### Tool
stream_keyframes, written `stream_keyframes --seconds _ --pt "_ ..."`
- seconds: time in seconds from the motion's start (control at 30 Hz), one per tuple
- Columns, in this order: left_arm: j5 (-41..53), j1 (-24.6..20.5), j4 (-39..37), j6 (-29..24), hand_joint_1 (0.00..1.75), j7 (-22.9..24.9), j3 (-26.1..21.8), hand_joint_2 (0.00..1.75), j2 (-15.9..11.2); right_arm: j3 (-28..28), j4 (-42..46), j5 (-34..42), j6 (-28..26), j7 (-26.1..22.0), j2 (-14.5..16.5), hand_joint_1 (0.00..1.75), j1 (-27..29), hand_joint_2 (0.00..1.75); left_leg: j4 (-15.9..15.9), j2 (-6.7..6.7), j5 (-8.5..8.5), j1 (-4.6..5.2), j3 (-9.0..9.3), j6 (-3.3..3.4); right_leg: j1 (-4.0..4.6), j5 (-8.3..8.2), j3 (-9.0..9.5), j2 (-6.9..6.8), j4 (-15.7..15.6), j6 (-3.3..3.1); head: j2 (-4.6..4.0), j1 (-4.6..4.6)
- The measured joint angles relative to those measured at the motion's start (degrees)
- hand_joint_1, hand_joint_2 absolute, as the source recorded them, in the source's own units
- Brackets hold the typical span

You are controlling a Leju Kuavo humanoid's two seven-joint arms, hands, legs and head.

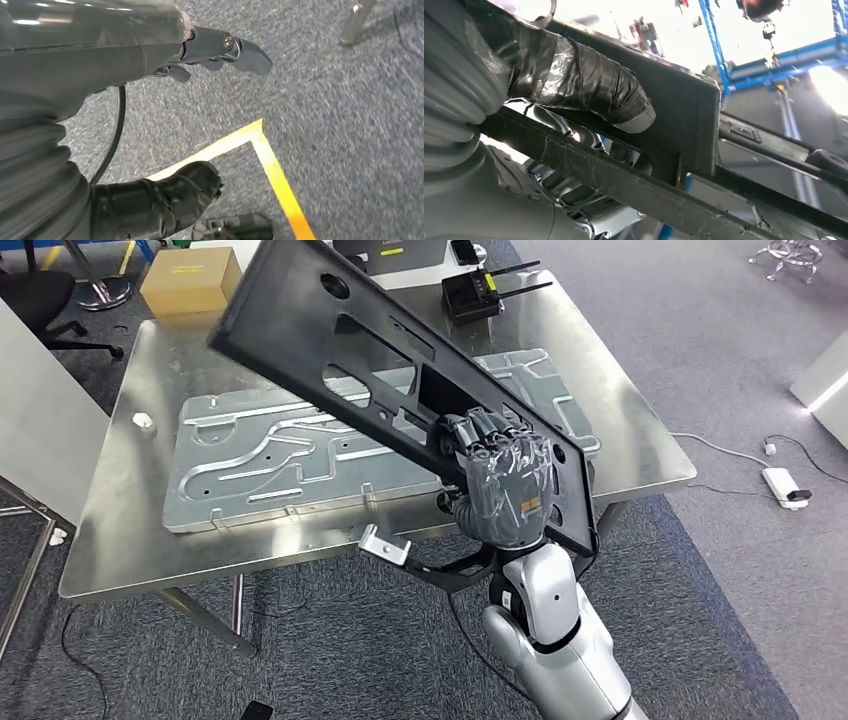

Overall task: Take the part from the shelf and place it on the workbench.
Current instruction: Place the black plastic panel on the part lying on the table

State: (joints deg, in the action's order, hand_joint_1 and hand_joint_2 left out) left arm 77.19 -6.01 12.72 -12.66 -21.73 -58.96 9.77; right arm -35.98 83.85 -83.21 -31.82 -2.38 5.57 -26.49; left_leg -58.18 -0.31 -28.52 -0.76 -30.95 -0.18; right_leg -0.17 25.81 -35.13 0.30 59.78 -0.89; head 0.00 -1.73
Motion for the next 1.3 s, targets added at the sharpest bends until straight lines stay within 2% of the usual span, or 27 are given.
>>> stream_keyframes --seconds 0.07,0.1,0.17,0.2,0.23,0.27,0.33,0.37,0.4,0.47,0.53,0.57,0.6,0.67,0.7,0.73,0.77,0.83,0.87,0.9,0.97,1.07,1.13,1.2,1.23,1.27,1.3 --pt "0.2 -0.1 0.0 0.0 0.00 0.1 0.0 1.75 0.0 -0.1 -0.4 0.0 0.1 0.2 0.3 1.75 -0.5 1.75 -2.6 0.02 -1.51 -0.06 -1.11 -0.53 -0.29 0.11 0.60 -0.05 -0.5 -0.64 0.00 0.15" --pt "0.2 -0.1 0.0 0.0 0.00 0.1 0.0 1.75 0.0 -0.2 -0.6 0.0 0.2 0.2 0.4 1.75 -0.8 1.75 -5.8 0.03 -2.92 -0.13 -2.80 -0.73 -0.34 0.22 0.89 -0.12 -0.7 -0.91 0.00 0.25" --pt "0.4 -0.1 0.0 0.1 0.00 0.1 0.0 1.75 0.0 -0.4 -1.1 0.0 0.4 0.4 0.5 1.75 -1.2 1.75 -13.7 0.04 -5.46 -0.19 -7.43 -0.98 -0.22 0.58 1.23 -0.16 -0.7 -1.29 0.00 0.38" --pt "0.4 -0.1 0.0 0.1 0.00 0.2 0.1 1.75 0.0 -0.5 -1.4 0.0 0.5 0.4 0.5 1.75 -1.2 1.75 -16.2 0.05 -5.62 -0.22 -9.24 -1.02 -0.12 0.79 1.46 -0.13 -0.7 -1.39 0.00 0.37" --pt "0.5 0.0 0.0 0.2 0.00 0.2 0.1 1.75 0.0 -0.5 -1.8 0.0 0.5 0.5 0.5 1.75 -1.2 1.75 -16.4 0.05 -4.50 -0.21 -9.97 -0.96 -0.05 1.02 1.77 -0.06 -0.7 -1.42 0.00 0.37" --pt "0.5 0.0 0.0 0.2 0.00 0.2 0.1 1.75 0.0 -0.6 -2.0 0.0 0.6 0.5 0.5 1.75 -1.3 1.75 -14.3 0.05 -2.34 -0.20 -9.54 -0.82 0.00 1.28 2.18 0.02 -0.7 -1.40 0.00 0.37" --pt "0.5 0.1 0.0 0.2 0.00 0.3 0.1 1.75 0.0 -0.6 -2.4 0.0 0.7 0.6 0.6 1.75 -1.4 1.75 -6.6 0.05 2.48 -0.09 -6.63 -0.32 0.08 1.87 3.04 0.14 -0.7 -1.22 0.00 0.34" --pt "0.4 0.0 0.0 0.2 0.00 0.3 0.1 1.75 -0.1 -0.6 -2.5 0.0 0.7 0.6 0.7 1.75 -1.6 1.75 -3.2 0.03 3.73 0.07 -5.28 -0.04 0.15 2.13 3.23 0.18 -0.6 -1.02 0.00 0.34" --pt "0.4 0.0 0.0 0.2 0.00 0.3 0.1 1.75 -0.1 -0.7 -2.6 0.0 0.8 0.6 0.7 1.75 -1.7 1.75 -1.3 0.01 4.18 0.25 -4.47 0.21 0.18 2.29 3.26 0.20 -0.6 -0.76 0.00 0.36" --pt "0.5 -0.1 0.0 0.3 0.00 0.4 0.3 1.75 -0.1 -0.7 -2.9 0.0 1.0 0.7 0.9 1.75 -2.0 1.75 -0.3 -0.05 3.83 0.54 -4.10 0.61 0.19 2.43 3.15 0.23 -0.7 -0.16 0.00 0.37" --pt "0.5 0.0 0.0 0.3 0.00 0.4 0.4 1.75 0.0 -0.7 -3.1 0.0 1.1 0.9 1.0 1.75 -2.1 1.75 0.2 -0.01 3.84 0.18 -3.66 1.17 0.25 2.89 3.12 0.14 -0.5 0.43 0.00 0.31" --pt "0.5 0.0 0.0 0.3 0.00 0.4 0.4 1.75 0.0 -0.7 -3.2 0.1 1.1 0.9 1.1 1.75 -2.2 1.75 0.5 0.03 3.86 -0.02 -3.33 1.48 0.27 3.66 2.61 0.09 0.8 0.68 0.00 0.24" --pt "0.5 0.0 0.0 0.3 0.00 0.4 0.4 1.75 0.0 -0.7 -3.2 0.1 1.1 0.9 1.1 1.75 -2.3 1.75 0.8 0.07 3.83 -0.23 -2.99 1.79 0.23 4.88 1.44 0.04 3.2 0.91 0.00 0.16" --pt "0.6 -0.1 0.0 0.2 0.00 0.4 0.6 1.75 0.0 -0.8 -3.4 0.1 1.1 1.0 1.1 1.75 -2.5 1.75 0.8 0.08 3.52 -0.22 -2.67 2.15 -0.06 7.71 -2.80 -0.01 10.9 1.24 0.00 0.05" --pt "0.7 -0.2 0.0 0.3 0.00 0.4 0.7 1.75 0.0 -0.8 -3.6 0.1 1.2 1.0 1.1 1.75 -2.5 1.75 0.7 0.07 3.30 -0.22 -2.52 2.20 -0.18 8.32 -4.91 -0.02 14.0 1.41 0.00 0.05" --pt "0.7 -0.1 0.0 0.3 0.00 0.5 0.9 1.75 -0.1 -0.8 -3.8 0.1 1.2 1.0 1.1 1.75 -2.5 1.75 0.7 0.03 3.05 -0.21 -2.30 2.18 -0.29 7.89 -6.22 -0.02 15.5 1.51 0.00 0.05" --pt "0.7 -0.1 0.0 0.3 0.00 0.5 1.0 1.75 -0.1 -0.8 -4.0 0.1 1.3 1.1 1.1 1.75 -2.5 1.75 0.6 -0.01 2.79 -0.22 -2.01 2.12 -0.38 6.36 -6.37 -0.03 14.6 1.54 0.00 0.05" --pt "0.7 0.0 0.0 0.3 0.00 0.5 1.1 1.75 0.0 -0.8 -4.1 0.1 1.3 1.2 1.1 1.75 -2.6 1.75 0.4 -0.10 2.12 -0.22 -1.25 1.85 -0.49 1.57 -3.80 -0.10 7.6 1.31 0.00 0.04" --pt "0.7 -0.1 0.0 0.3 0.00 0.5 1.1 1.75 0.0 -0.9 -4.2 0.1 1.3 1.2 1.2 1.75 -2.7 1.75 0.3 -0.13 1.79 -0.12 -1.02 1.60 -0.38 -0.01 -2.26 -0.15 3.9 1.13 0.00 0.04" --pt "0.7 -0.1 0.0 0.3 0.00 0.5 1.2 1.75 0.0 -0.9 -4.2 0.1 1.3 1.2 1.2 1.75 -2.8 1.75 0.2 -0.15 1.55 -0.04 -0.95 1.29 -0.26 -0.82 -1.15 -0.18 1.4 0.93 0.00 0.06" --pt "0.7 -0.2 0.0 0.3 0.00 0.5 1.2 1.75 0.0 -1.0 -4.3 0.1 1.3 1.2 1.3 1.75 -3.0 1.75 0.2 -0.13 1.32 0.12 -1.05 0.63 0.00 -0.54 -0.54 -0.09 0.0 0.57 0.00 0.12" --pt "0.7 -0.3 0.0 0.3 0.00 0.5 1.2 1.75 0.0 -1.1 -4.4 0.2 1.3 1.2 1.4 1.75 -3.1 1.75 -0.9 -0.03 0.31 0.00 -1.26 -0.32 -0.29 -0.40 0.00 0.05 -0.6 -0.36 0.00 0.17" --pt "0.7 -0.3 0.0 0.3 0.00 0.5 1.2 1.75 0.0 -1.1 -4.5 0.2 1.4 1.3 1.7 1.75 -3.2 1.75 -6.3 0.01 -2.31 -0.09 -3.89 -0.76 -0.44 -0.20 0.59 -0.06 -0.9 -0.98 0.00 0.25" --pt "0.7 -0.3 0.0 0.3 0.00 0.5 1.3 1.75 0.0 -1.2 -4.6 0.2 1.7 1.3 1.9 1.75 -3.4 1.75 -13.8 0.01 -4.83 -0.14 -8.24 -1.02 -0.30 0.16 0.90 -0.11 -0.9 -1.32 0.00 0.30" --pt "0.8 -0.2 0.0 0.4 0.00 0.5 1.3 1.75 0.0 -1.3 -4.8 0.2 1.9 1.3 2.0 1.75 -3.4 1.75 -15.8 0.02 -4.77 -0.16 -9.73 -1.07 -0.22 0.37 1.12 -0.08 -0.9 -1.40 0.00 0.31" --pt "0.8 -0.2 0.0 0.4 0.00 0.5 1.3 1.75 0.0 -1.4 -5.0 0.2 2.1 1.3 2.1 1.75 -3.4 1.75 -15.6 0.02 -3.53 -0.15 -10.19 -1.02 -0.15 0.61 1.41 -0.02 -0.9 -1.41 0.00 0.31" --pt "0.8 -0.2 0.0 0.4 0.00 0.5 1.3 1.75 -0.1 -1.4 -5.1 0.2 2.2 1.3 2.2 1.75 -3.4 1.75 -13.1 0.02 -1.32 -0.15 -9.52 -0.87 -0.10 0.88 1.81 0.06 -0.8 -1.37 0.00 0.31"
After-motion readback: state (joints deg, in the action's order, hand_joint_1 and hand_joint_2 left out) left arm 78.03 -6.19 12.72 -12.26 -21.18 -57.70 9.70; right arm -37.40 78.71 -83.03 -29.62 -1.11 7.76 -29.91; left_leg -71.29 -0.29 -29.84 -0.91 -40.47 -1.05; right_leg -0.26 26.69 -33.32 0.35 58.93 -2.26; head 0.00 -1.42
